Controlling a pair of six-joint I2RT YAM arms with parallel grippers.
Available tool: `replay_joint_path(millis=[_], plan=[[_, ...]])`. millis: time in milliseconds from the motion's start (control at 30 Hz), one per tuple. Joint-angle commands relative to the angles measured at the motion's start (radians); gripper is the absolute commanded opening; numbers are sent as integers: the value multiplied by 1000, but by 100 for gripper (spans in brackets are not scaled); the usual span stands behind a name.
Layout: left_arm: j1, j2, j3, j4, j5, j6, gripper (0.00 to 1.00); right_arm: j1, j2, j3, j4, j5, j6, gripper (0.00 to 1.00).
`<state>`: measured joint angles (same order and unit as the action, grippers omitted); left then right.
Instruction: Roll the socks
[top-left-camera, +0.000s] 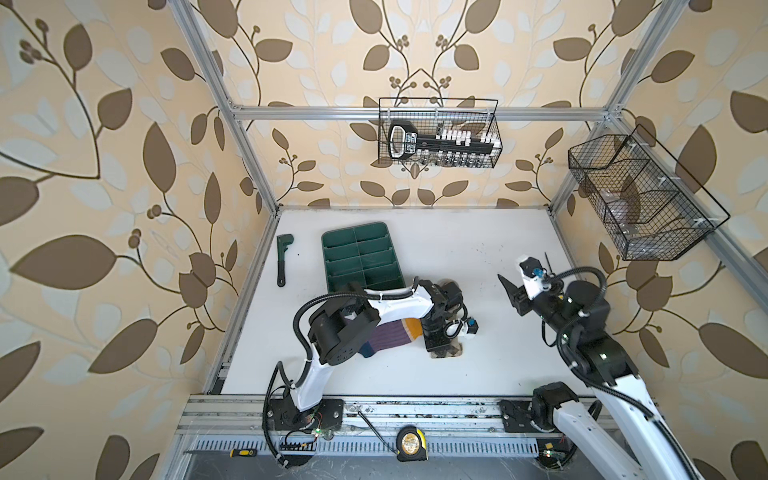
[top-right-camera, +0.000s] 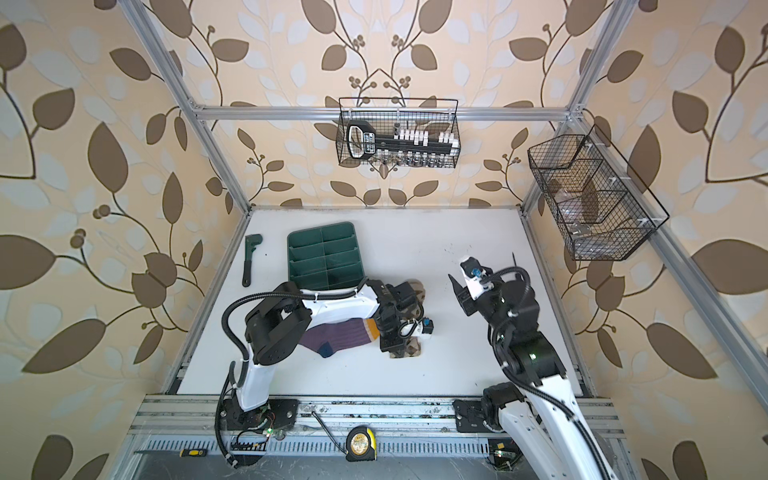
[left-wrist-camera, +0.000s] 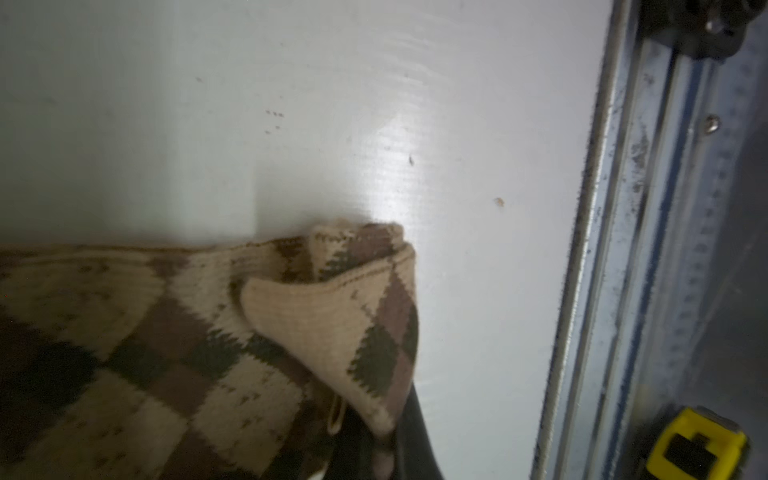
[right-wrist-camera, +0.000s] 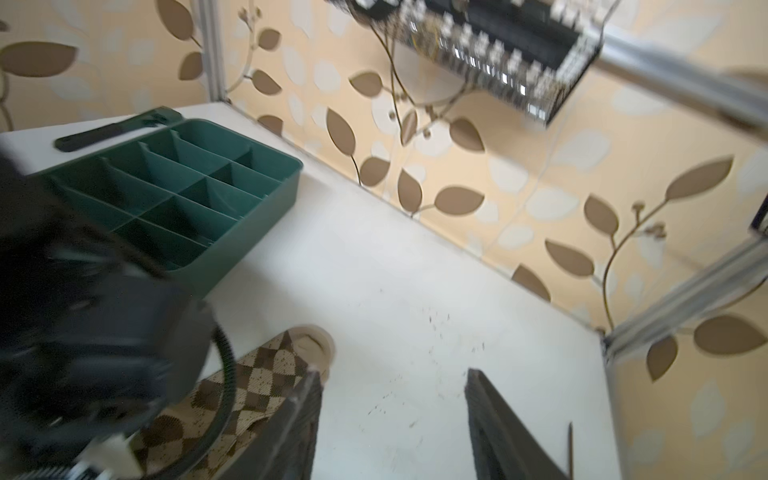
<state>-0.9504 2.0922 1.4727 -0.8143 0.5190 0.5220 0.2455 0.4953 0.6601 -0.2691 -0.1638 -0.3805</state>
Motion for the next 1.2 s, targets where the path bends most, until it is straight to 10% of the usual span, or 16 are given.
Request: replay_joint_path(millis=[0, 233, 467, 1167], plan=[[30, 107, 9, -214, 117, 41, 0, 75, -126, -43, -216, -153, -261, 54], [67, 144, 70, -235, 130, 39, 1, 447, -148, -125, -528, 195, -581, 52], [71, 166, 109, -232, 122, 37, 10, 998, 83, -280, -267, 671, -606, 57], [73, 136, 103, -203, 104, 36, 13, 895, 706, -274, 166, 501, -553, 37]])
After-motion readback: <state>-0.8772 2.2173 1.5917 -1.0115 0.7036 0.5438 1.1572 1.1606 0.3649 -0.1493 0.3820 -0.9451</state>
